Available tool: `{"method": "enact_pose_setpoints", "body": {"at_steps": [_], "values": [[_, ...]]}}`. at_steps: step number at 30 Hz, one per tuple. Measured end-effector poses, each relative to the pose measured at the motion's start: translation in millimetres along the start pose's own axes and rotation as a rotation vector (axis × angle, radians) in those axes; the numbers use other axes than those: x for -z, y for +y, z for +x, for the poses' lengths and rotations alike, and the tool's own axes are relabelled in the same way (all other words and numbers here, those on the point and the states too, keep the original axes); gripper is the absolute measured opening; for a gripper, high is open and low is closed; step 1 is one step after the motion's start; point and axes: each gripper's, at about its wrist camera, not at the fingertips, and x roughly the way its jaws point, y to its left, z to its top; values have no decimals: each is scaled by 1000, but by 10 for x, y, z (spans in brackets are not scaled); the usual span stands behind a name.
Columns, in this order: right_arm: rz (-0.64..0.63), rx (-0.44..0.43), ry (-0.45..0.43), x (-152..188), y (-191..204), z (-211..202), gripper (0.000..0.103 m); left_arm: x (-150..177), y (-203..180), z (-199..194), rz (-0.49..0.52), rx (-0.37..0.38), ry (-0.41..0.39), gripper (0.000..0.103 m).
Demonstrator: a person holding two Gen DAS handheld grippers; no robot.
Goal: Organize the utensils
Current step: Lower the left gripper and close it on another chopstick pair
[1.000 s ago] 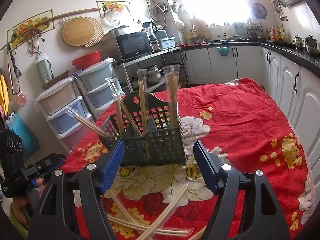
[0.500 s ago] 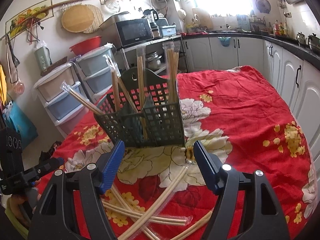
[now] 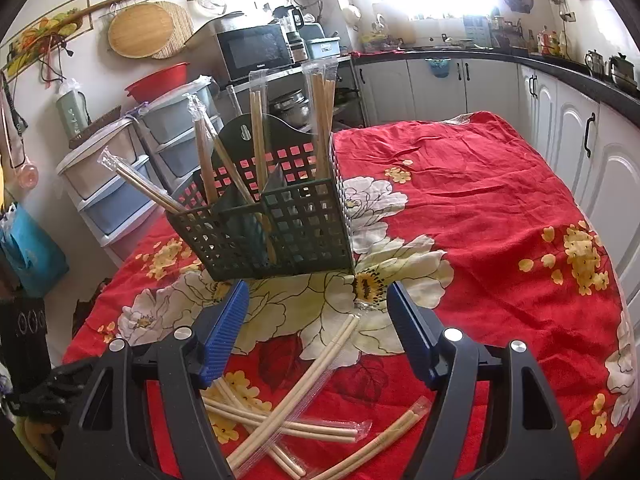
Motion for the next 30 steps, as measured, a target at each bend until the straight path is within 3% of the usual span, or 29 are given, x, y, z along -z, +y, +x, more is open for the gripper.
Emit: {"method": "enact_pose_setpoints", "body": {"at_steps": [6,15,22,30], "values": [[-5,2,18,-8,15,57,69,61,8,88,-22,24,43,59],[2,4,97,25,-19,282,69,86,94,202,-55,24,77,57],[25,11,202,80,-92,564,69,78,145,230,-71,24,84,38],[94,18,317,163,-220,871,50,64,179,260,-65,10,95,22]]}}
